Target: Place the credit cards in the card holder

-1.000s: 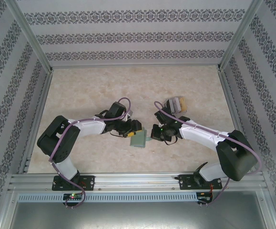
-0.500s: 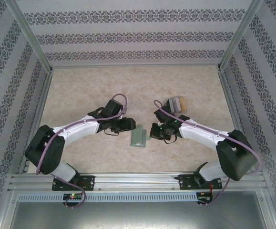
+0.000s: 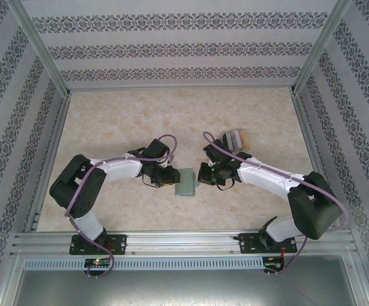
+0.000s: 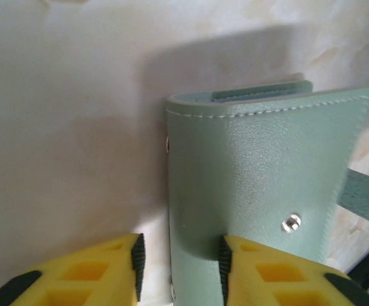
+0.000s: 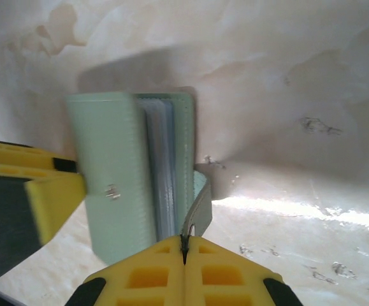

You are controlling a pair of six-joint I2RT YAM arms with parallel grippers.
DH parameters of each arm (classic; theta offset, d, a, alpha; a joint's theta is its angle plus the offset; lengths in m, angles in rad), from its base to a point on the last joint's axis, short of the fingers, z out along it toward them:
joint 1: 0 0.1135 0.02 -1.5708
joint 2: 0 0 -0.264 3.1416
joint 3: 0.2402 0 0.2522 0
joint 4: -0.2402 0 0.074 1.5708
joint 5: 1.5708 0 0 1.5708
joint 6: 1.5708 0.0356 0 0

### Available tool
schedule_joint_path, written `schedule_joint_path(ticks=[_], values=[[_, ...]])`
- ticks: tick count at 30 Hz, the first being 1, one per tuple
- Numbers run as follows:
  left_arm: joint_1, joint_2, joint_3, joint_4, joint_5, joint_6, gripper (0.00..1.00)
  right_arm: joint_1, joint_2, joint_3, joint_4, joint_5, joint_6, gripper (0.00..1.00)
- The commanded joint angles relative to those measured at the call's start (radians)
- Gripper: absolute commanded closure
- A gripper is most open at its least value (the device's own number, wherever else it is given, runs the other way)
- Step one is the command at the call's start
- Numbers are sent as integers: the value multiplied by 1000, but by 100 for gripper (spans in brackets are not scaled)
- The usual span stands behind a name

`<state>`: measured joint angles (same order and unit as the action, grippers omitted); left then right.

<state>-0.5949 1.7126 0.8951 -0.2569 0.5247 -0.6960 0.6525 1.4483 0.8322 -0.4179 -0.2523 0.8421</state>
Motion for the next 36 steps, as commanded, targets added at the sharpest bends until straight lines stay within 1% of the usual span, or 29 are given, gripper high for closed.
schedule_joint_path(ticks=[1,9,19,31,36], values=[[-25,32,28,14,11,4,65,15,12,34,-9,-17,-6,100],[-32,51,27,30,-11,-18,66,38,65,70,13,-66,-9,100],[-32,56,15,72,3,-48,69,62,166,119,37,-89,-3,100],[-32,53,10,87,7,-57,70,66,223,146,42,-65,12,100],[-32,56,9,85,6,-55,70,66,218,140,55,-43,23,100]])
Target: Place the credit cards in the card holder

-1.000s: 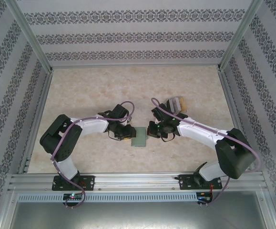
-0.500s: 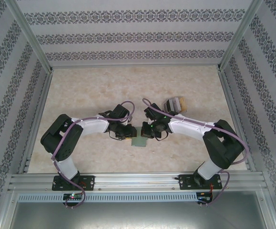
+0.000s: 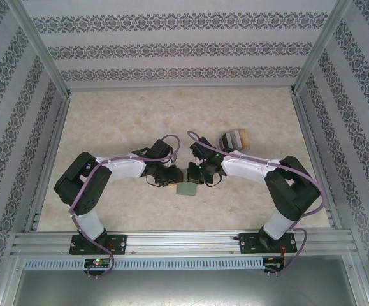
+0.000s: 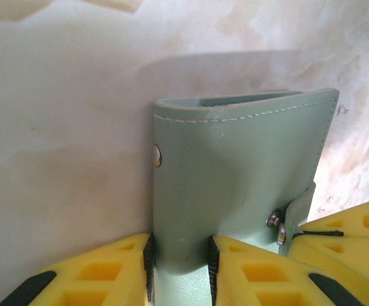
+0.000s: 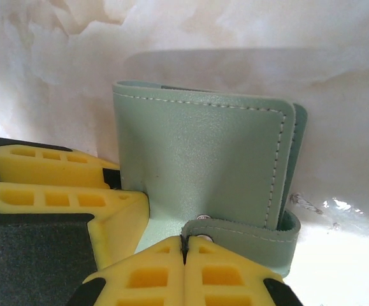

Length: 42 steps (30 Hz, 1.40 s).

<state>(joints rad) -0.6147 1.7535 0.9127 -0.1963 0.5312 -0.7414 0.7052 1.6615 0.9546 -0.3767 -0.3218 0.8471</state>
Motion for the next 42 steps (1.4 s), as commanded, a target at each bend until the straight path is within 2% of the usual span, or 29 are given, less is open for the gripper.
schedule_joint_path(ticks=[1,42], values=[[-13,15,-9,26,2,-9,70,14,0,19,10,38,20,100],[-13,-12,-18,41,-13,-11,71,42,153,14,-66,94,15,100]])
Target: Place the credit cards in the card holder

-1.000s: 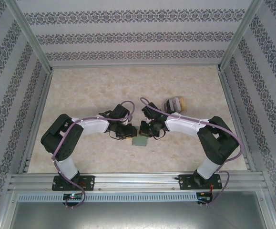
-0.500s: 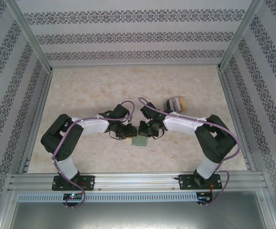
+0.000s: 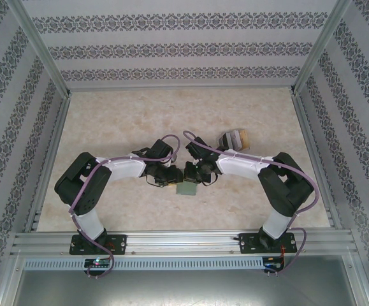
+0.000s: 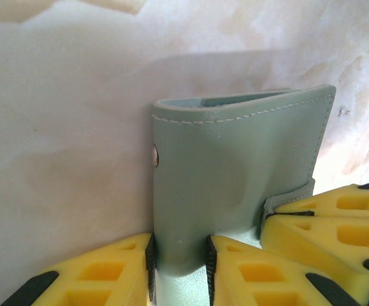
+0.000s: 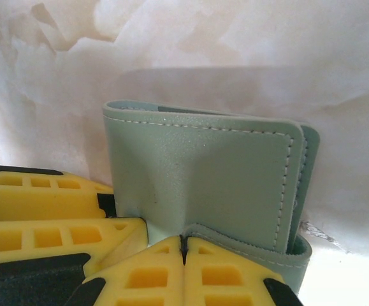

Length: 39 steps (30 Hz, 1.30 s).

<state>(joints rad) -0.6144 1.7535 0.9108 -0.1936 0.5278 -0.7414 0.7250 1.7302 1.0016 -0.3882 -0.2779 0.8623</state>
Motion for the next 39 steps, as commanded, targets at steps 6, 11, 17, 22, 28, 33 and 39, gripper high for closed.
schedule_joint_path(ticks=[6,11,17,22,28,33,39], values=[[-12,-34,-26,44,-21,-9,72,48,94,-30,-44,48,-16,100],[-12,-77,-40,41,-54,-11,72,76,101,-13,-49,49,-23,100],[-4,-173,-65,-21,-169,-17,68,80,68,-10,-45,48,-34,100],[17,-274,-112,-54,-261,-36,63,95,62,-8,-27,27,-34,100],[39,-363,-131,-116,-366,-56,61,122,47,13,-18,15,-28,100],[56,-411,-137,-143,-413,-56,60,148,1,36,-22,22,-34,100],[69,-462,-150,-152,-437,-49,59,155,-78,41,-54,90,-69,71]])
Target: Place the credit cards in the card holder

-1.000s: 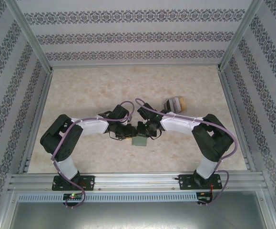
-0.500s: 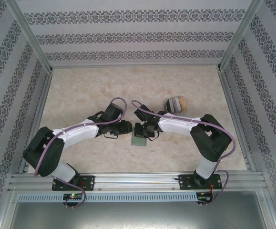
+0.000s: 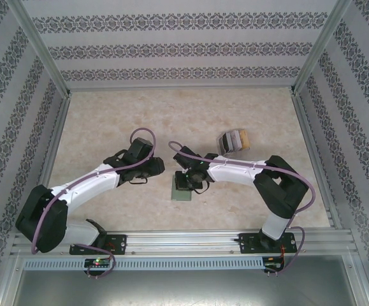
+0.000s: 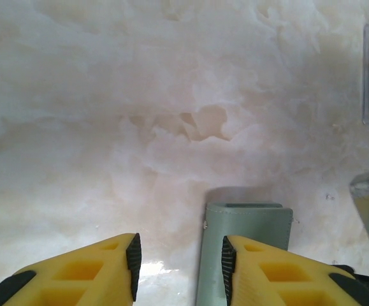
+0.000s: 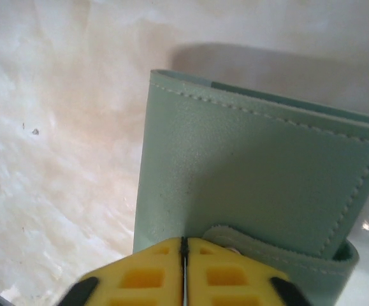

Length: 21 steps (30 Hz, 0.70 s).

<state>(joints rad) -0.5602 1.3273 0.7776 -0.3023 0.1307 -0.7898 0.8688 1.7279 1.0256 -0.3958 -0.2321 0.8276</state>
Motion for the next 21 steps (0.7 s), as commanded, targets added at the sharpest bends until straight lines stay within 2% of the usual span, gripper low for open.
schedule_joint_path(ticks=[1,4,7,8,10,12,13,15,16,17,18,20,21], values=[[17,-42,-20,-44,-44,3,58,12,-110,16,-53,74,-45,68],[26,-68,-20,-51,-70,20,54,10,-244,2,-85,214,-92,59],[42,-101,-12,-68,-126,50,49,7,-408,-32,-168,512,-124,36],[47,-117,-9,-74,-152,64,46,5,-466,-56,-194,646,-128,28],[61,-142,1,-84,-208,89,40,-16,-572,-103,-243,880,-129,18],[73,-167,5,-84,-275,134,29,-57,-684,-212,-162,1090,-208,10],[76,-180,3,-77,-310,151,24,-86,-732,-284,-56,1139,-299,7],[89,-203,-12,-45,-380,184,14,-218,-808,-467,237,1108,-565,6],[95,-213,-21,-25,-406,198,10,-303,-826,-535,338,1061,-604,5],[106,-219,-31,-8,-431,211,7,-437,-836,-580,403,964,-596,5],[118,-221,-33,5,-455,228,5,-571,-846,-548,319,827,-536,9],[146,-221,-26,15,-496,266,2,-736,-848,-541,360,608,-579,15],[160,-220,-19,12,-528,287,2,-760,-847,-553,410,611,-631,14]])
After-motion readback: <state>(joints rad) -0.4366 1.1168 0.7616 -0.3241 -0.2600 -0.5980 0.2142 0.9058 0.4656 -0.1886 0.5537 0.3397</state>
